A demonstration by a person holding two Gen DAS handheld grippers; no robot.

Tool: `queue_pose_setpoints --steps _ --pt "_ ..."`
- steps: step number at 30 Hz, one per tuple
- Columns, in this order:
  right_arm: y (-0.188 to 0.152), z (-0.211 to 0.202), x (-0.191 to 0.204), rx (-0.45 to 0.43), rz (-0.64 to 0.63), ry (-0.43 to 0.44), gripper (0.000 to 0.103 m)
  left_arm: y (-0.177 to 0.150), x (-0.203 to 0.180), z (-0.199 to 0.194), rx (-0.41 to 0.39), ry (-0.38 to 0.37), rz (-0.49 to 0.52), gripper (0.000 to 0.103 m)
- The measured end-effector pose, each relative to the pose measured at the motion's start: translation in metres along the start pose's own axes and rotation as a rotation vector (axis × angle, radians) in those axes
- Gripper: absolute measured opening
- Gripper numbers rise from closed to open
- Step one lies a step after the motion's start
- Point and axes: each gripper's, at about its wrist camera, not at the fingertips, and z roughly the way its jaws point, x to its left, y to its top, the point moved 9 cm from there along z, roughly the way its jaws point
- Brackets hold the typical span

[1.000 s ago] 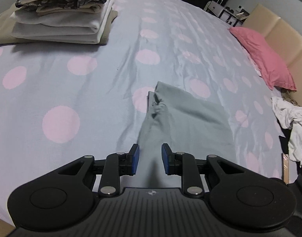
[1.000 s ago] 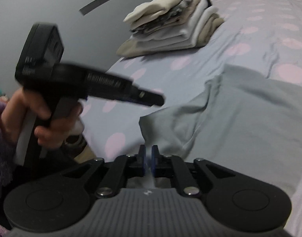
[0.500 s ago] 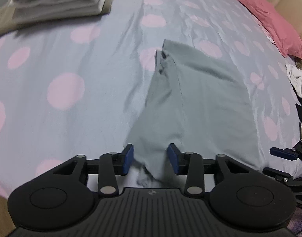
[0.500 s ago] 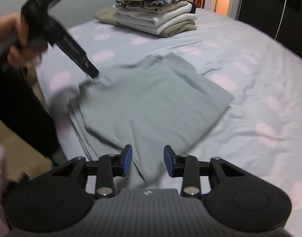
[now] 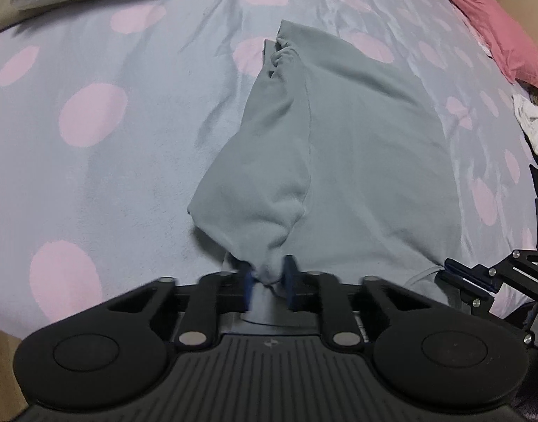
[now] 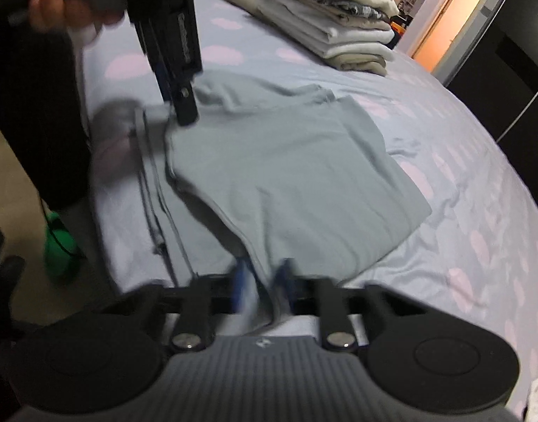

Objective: Fold clothes

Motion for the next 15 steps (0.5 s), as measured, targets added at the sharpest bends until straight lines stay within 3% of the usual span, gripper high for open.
queue_pose_setpoints --steps 6,12,15 --pt "0.002 -0.03 -0.022 -0.031 0.113 -0.008 0.003 -0.001 -0.011 -0.029 -0.053 -0.12 -0.01 0.005" --pt "-0.015 -0.015 -0.016 0.044 0.156 0.057 0.0 -0.009 -0.003 -0.003 0.027 0.019 0.028 0.005" --pt "-0.023 -0.008 -0.014 0.078 0.176 0.087 0.0 -0.011 -0.006 0.004 0.064 0.013 0.038 0.007"
